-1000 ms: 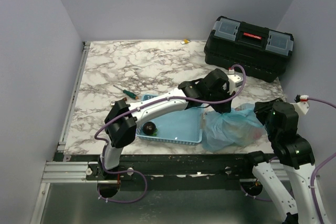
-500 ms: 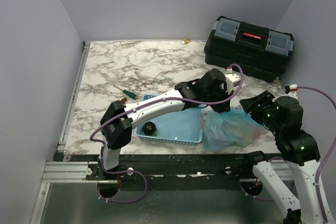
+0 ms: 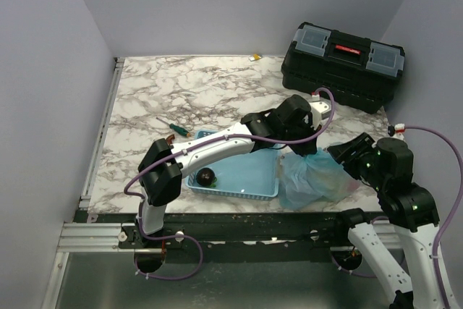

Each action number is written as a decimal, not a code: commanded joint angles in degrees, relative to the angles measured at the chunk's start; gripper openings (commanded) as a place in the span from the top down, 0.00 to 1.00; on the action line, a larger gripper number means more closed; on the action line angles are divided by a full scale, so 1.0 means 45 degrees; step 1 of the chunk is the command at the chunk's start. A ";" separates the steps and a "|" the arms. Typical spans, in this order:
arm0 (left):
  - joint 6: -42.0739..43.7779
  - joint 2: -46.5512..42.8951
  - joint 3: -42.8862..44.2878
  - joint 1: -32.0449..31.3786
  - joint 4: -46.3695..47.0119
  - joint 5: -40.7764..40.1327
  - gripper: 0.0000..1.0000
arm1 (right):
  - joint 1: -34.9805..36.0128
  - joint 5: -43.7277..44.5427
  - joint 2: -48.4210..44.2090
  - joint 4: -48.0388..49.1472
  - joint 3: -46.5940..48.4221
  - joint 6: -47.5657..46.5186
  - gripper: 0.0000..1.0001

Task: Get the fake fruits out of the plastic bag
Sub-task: Untie the plastic bag at the center of the board.

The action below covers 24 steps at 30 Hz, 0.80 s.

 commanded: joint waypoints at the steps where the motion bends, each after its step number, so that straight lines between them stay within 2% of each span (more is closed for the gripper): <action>1: -0.0301 -0.0526 0.0124 -0.0002 0.0133 0.0064 1.00 | -0.0018 0.0199 -0.0257 -0.0389 -0.0906 0.0605 0.47; 9: -0.0614 -0.0932 -0.0399 -0.0061 0.0513 0.0445 1.00 | -0.0018 0.1111 -0.0273 0.0844 -0.2464 0.2295 0.51; 15: -0.0695 -0.1016 -0.0883 -0.0104 0.0772 0.0439 1.00 | -0.0018 0.1865 -0.0389 0.0818 -0.2198 0.2300 0.57; 18: -0.0589 -0.1016 -0.0858 -0.0109 0.0568 0.0299 1.00 | -0.0020 0.2107 -0.0470 0.0798 -0.1988 0.2261 0.64; 24: -0.0616 -0.1200 -0.1087 -0.0108 0.0721 0.0316 1.00 | -0.0018 0.2883 -0.0737 0.1026 -0.2034 0.2346 0.72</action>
